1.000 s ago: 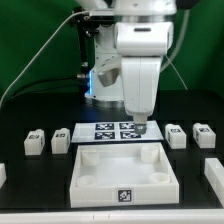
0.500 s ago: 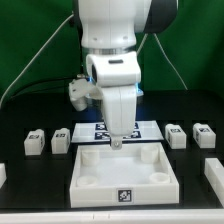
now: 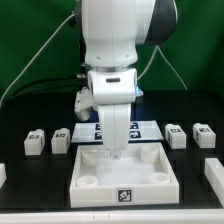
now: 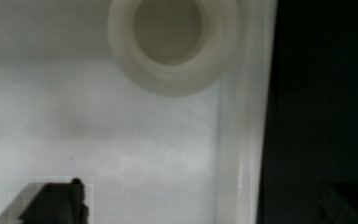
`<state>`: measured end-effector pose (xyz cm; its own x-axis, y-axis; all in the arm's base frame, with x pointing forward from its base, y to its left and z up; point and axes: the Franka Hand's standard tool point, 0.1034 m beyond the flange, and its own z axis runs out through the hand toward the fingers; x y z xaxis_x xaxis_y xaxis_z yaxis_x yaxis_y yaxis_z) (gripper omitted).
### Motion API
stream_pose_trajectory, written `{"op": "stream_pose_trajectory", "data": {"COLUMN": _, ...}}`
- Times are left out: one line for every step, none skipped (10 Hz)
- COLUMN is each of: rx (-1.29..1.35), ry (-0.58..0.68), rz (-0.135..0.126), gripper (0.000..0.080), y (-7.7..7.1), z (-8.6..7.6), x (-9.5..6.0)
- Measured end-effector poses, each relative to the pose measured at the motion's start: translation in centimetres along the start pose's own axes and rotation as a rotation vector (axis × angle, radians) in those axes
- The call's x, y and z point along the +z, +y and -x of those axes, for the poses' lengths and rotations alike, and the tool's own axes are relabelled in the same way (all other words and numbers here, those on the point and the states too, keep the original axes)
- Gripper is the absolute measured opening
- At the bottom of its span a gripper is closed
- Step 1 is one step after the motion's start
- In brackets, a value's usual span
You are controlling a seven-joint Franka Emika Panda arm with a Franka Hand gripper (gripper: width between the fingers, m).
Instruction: Assemble one leg
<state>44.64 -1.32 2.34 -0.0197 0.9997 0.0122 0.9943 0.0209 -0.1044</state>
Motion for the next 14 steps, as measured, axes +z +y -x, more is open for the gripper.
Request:
{"op": "stream_pose_trajectory", "data": {"rx": 0.006, "ry": 0.003, "rz": -0.003, "gripper": 0.065, "y": 0.03, "z": 0.01, "x": 0.55}}
{"op": "stream_pose_trajectory", "data": {"rx": 0.014, "ry": 0.006, "rz": -0.011, "gripper": 0.065, "y": 0.0, "z": -0.16, "x": 1.11}}
{"op": "stream_pose_trajectory", "data": {"rx": 0.034, "ry": 0.006, "rz": -0.012, "gripper": 0.065, "y": 0.08, "z": -0.58, "x": 1.22}}
{"op": "stream_pose_trajectory", "data": {"rx": 0.034, "ry": 0.006, "rz": -0.012, "gripper": 0.065, "y": 0.07, "z": -0.53, "x": 1.22}}
{"op": "stream_pose_trajectory", "data": {"rx": 0.037, "ry": 0.006, "rz": -0.012, "gripper": 0.052, "y": 0.06, "z": -0.44, "x": 1.23}}
{"op": "stream_pose_trajectory", "data": {"rx": 0.037, "ry": 0.006, "rz": -0.012, "gripper": 0.052, "y": 0.06, "z": -0.43, "x": 1.23}}
{"op": "stream_pose_trajectory", "data": {"rx": 0.037, "ry": 0.006, "rz": -0.013, "gripper": 0.0386, "y": 0.05, "z": -0.41, "x": 1.24}}
{"op": "stream_pose_trajectory", "data": {"rx": 0.037, "ry": 0.006, "rz": -0.013, "gripper": 0.0202, "y": 0.04, "z": -0.41, "x": 1.24}}
{"op": "stream_pose_trajectory", "data": {"rx": 0.038, "ry": 0.006, "rz": -0.013, "gripper": 0.0074, "y": 0.04, "z": -0.4, "x": 1.25}}
{"op": "stream_pose_trajectory", "data": {"rx": 0.038, "ry": 0.006, "rz": -0.007, "gripper": 0.0074, "y": 0.18, "z": -0.38, "x": 1.13}}
{"op": "stream_pose_trajectory", "data": {"rx": 0.038, "ry": 0.006, "rz": -0.004, "gripper": 0.0068, "y": 0.25, "z": -0.37, "x": 1.09}}
{"op": "stream_pose_trajectory", "data": {"rx": 0.038, "ry": 0.006, "rz": -0.002, "gripper": 0.0068, "y": 0.3, "z": -0.36, "x": 1.07}}
{"op": "stream_pose_trajectory", "data": {"rx": 0.039, "ry": 0.006, "rz": 0.001, "gripper": 0.0068, "y": 0.36, "z": -0.35, "x": 1.04}}
{"op": "stream_pose_trajectory", "data": {"rx": 0.039, "ry": 0.007, "rz": 0.003, "gripper": 0.0068, "y": 0.4, "z": -0.34, "x": 1.03}}
